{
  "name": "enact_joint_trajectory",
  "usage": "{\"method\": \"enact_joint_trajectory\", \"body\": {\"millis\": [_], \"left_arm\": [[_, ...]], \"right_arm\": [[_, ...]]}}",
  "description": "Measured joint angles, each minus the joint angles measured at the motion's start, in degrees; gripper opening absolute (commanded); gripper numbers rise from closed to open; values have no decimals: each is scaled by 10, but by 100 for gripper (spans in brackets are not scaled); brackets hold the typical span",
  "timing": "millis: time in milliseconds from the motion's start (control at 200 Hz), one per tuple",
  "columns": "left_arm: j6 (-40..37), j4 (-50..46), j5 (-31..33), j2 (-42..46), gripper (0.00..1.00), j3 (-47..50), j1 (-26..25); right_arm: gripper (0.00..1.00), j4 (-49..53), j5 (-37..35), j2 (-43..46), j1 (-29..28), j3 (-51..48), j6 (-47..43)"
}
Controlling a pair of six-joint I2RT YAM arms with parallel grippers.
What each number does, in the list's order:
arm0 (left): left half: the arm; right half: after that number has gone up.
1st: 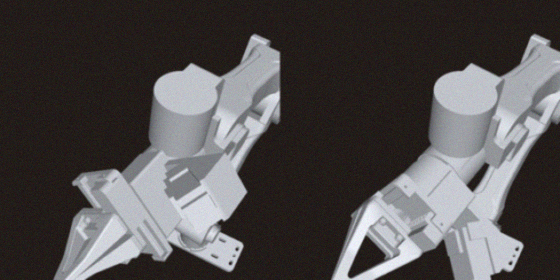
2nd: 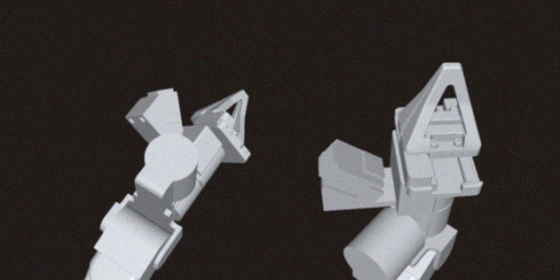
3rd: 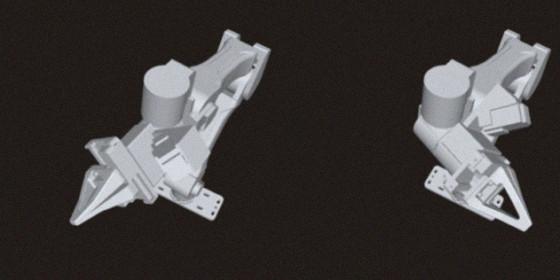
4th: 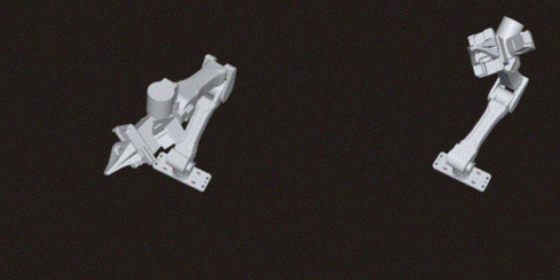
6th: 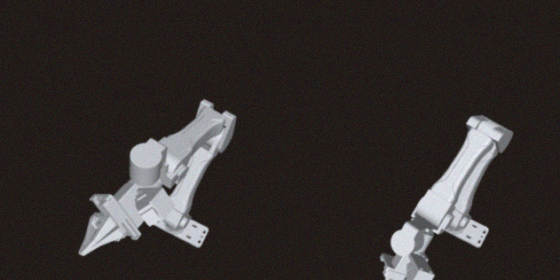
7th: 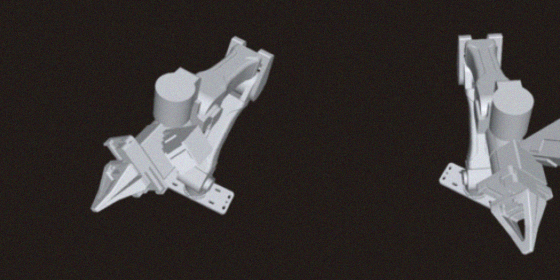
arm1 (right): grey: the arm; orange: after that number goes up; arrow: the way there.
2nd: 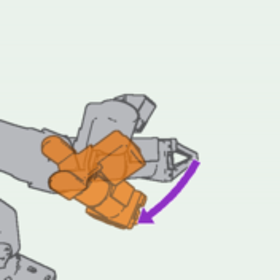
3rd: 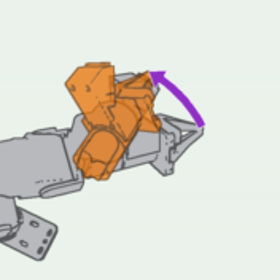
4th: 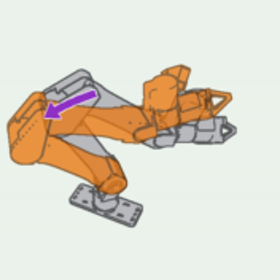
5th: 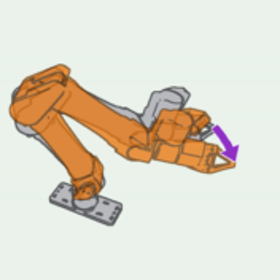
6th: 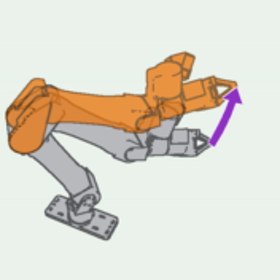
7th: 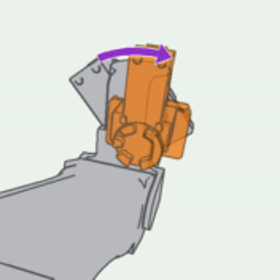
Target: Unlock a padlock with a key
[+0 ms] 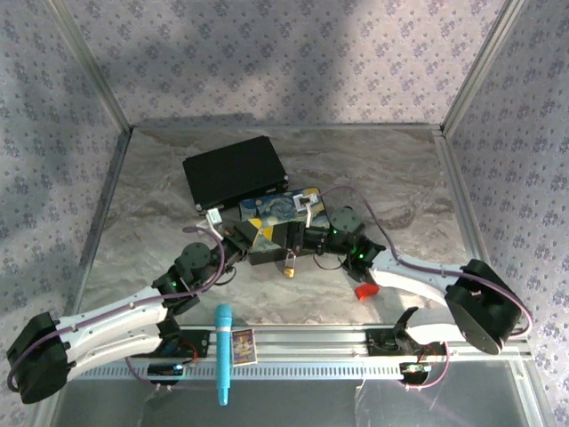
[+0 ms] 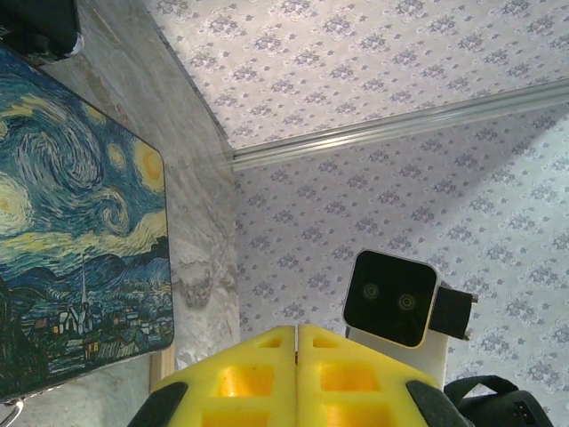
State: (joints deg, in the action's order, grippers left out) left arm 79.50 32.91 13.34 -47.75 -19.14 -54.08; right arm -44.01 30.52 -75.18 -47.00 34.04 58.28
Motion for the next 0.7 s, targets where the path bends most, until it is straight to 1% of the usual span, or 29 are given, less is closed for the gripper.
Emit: {"method": "enact_joint_trajectory", "body": {"millis": [150, 235, 360, 430, 595, 700], "left_arm": [[-2, 1, 1, -1, 0, -1, 0], [-5, -1, 4, 0, 0, -1, 0], [-9, -1, 13, 0, 0, -1, 1], [-9, -1, 18, 0, 0, -1, 2], [-10, -5, 19, 1, 0, -1, 3], [-10, -22, 7, 5, 0, -1, 2]], "right_arm": [[22, -27, 8, -27, 0, 0, 16], [11, -47, 13, -36, 0, 0, 28], [8, -73, 17, -50, 0, 1, 45], [0, -87, 18, -58, 0, 1, 58], [0, -94, 21, -61, 5, -2, 71], [0, -84, 34, -48, 15, -16, 71]]}}
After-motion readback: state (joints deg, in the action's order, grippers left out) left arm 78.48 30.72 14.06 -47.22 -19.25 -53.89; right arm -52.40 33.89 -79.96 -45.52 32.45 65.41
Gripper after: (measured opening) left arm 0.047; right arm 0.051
